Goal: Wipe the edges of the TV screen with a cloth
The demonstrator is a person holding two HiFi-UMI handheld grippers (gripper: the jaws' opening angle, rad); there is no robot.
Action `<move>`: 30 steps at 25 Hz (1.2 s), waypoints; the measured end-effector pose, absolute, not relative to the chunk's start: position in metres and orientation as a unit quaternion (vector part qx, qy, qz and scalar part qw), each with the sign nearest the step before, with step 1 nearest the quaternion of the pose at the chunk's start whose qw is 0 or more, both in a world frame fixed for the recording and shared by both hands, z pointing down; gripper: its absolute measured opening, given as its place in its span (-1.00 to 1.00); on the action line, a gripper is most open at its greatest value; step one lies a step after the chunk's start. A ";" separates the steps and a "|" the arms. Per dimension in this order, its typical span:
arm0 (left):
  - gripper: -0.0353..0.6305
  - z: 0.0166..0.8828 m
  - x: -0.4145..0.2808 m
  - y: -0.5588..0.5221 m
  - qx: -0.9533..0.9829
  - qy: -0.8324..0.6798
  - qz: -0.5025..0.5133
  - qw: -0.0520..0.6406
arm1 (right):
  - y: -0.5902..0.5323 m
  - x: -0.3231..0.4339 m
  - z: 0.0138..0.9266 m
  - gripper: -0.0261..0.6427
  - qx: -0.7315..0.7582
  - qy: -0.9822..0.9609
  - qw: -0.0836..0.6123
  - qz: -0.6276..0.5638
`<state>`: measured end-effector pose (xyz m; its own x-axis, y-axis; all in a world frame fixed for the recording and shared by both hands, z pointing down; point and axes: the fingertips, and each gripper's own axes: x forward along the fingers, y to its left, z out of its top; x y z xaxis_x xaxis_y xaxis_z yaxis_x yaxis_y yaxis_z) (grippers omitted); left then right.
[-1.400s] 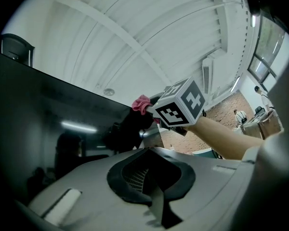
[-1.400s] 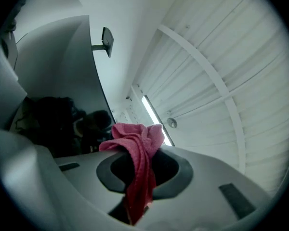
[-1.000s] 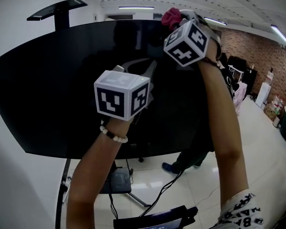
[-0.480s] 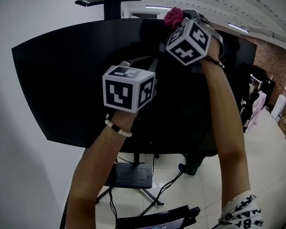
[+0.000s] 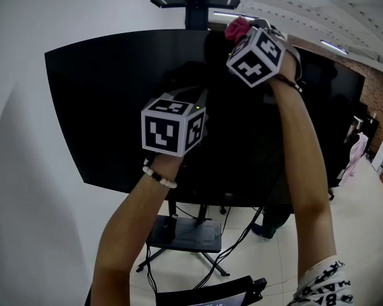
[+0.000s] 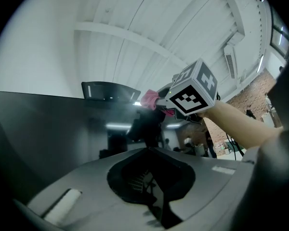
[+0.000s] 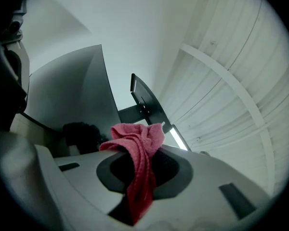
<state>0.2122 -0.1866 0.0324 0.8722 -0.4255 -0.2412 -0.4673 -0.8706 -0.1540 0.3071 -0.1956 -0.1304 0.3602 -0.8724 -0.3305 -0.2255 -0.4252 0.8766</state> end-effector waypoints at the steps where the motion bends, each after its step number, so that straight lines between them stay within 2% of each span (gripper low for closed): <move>1: -0.91 0.034 0.205 -0.190 -0.961 0.236 0.101 0.103 | -0.201 0.298 -0.130 -0.69 0.726 -0.380 0.386 -0.424; 11: -0.91 0.044 0.119 -0.258 -0.945 0.294 0.101 0.100 | -0.269 0.199 -0.126 -0.69 0.685 -0.413 0.394 -0.453; 23: -0.91 0.060 -0.006 -0.330 -0.925 0.333 0.105 0.153 | -0.358 0.051 -0.115 -0.69 0.638 -0.436 0.398 -0.495; 30: -0.91 0.078 -0.080 -0.380 -0.914 0.364 0.108 0.143 | -0.413 -0.034 -0.108 -0.69 0.615 -0.446 0.395 -0.517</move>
<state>-0.0803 -0.3795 0.0781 0.7123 -0.6339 -0.3013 -0.6957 -0.6946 -0.1830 -0.0337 -0.4134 -0.1083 0.0684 -0.9566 -0.2834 -0.1391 -0.2904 0.9467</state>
